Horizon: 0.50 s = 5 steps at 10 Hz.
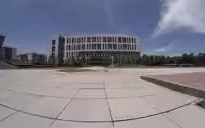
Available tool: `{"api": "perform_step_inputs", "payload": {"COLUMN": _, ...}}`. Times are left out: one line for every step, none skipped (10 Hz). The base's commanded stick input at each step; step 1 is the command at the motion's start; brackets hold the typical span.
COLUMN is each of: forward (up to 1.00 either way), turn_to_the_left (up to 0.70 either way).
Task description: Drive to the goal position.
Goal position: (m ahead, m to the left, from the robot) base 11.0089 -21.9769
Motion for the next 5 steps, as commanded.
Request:
{"api": "perform_step_inputs", "payload": {"forward": 1.00, "turn_to_the_left": 0.00}}
{"api": "perform_step_inputs", "payload": {"forward": 1.00, "turn_to_the_left": 0.00}}
{"api": "perform_step_inputs", "payload": {"forward": 1.00, "turn_to_the_left": 0.00}}
{"api": "perform_step_inputs", "payload": {"forward": 1.00, "turn_to_the_left": -0.11}}
{"api": "perform_step_inputs", "payload": {"forward": 1.00, "turn_to_the_left": -0.31}}
